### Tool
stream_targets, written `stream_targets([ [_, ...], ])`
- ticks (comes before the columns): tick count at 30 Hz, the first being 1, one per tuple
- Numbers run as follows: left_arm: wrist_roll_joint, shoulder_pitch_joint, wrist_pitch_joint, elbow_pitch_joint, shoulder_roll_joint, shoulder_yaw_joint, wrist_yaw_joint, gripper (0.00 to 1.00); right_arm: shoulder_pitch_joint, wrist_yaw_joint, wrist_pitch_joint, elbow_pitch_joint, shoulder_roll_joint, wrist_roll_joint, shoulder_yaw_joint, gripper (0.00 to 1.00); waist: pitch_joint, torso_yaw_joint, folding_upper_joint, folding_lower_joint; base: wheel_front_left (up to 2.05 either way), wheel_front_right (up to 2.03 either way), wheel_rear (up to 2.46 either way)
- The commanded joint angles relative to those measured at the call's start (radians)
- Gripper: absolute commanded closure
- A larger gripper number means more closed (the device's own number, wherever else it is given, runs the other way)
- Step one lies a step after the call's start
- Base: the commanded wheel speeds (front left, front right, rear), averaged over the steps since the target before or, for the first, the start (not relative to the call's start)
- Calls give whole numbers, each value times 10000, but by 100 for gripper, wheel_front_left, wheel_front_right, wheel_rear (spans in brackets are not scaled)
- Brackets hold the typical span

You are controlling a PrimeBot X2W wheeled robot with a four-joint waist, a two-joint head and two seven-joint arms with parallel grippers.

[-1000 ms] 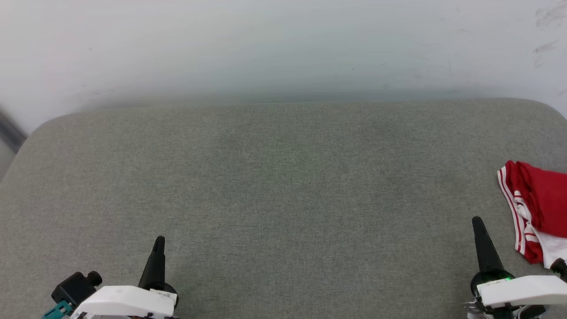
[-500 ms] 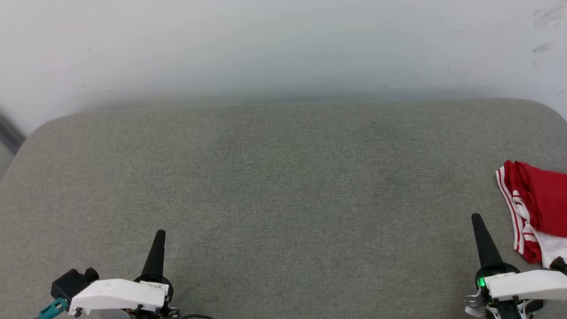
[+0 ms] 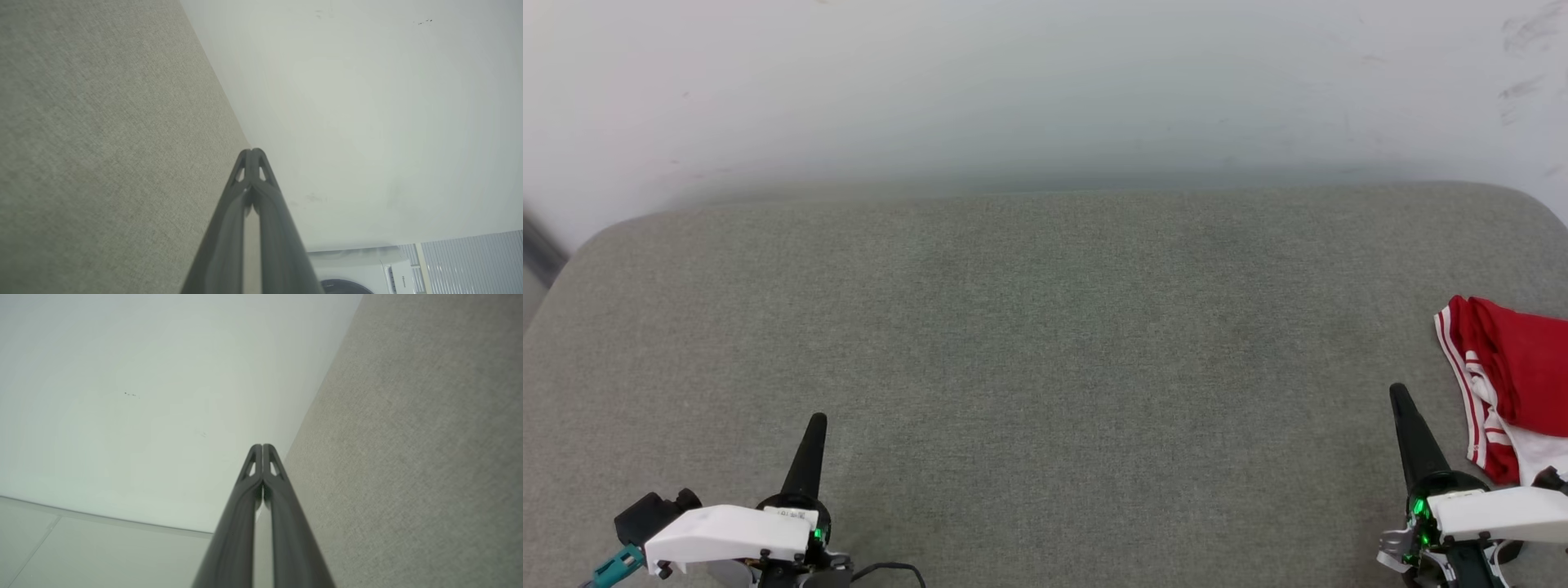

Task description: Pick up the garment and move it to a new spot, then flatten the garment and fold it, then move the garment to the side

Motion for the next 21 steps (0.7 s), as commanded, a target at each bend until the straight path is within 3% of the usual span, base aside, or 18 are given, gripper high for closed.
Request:
stream_targets([
  [1,-203,-221,66,-4,26,45,-78,100,-198,1,57,-8,-51,212,-30,100,-2,-2,-1,-1,0,0,0],
  [21,-1874,-555,524,330,-33,274,-307,100,-480,1,502,266,-7,1798,-136,100,-34,-50,-1,-1,0,0,0],
])
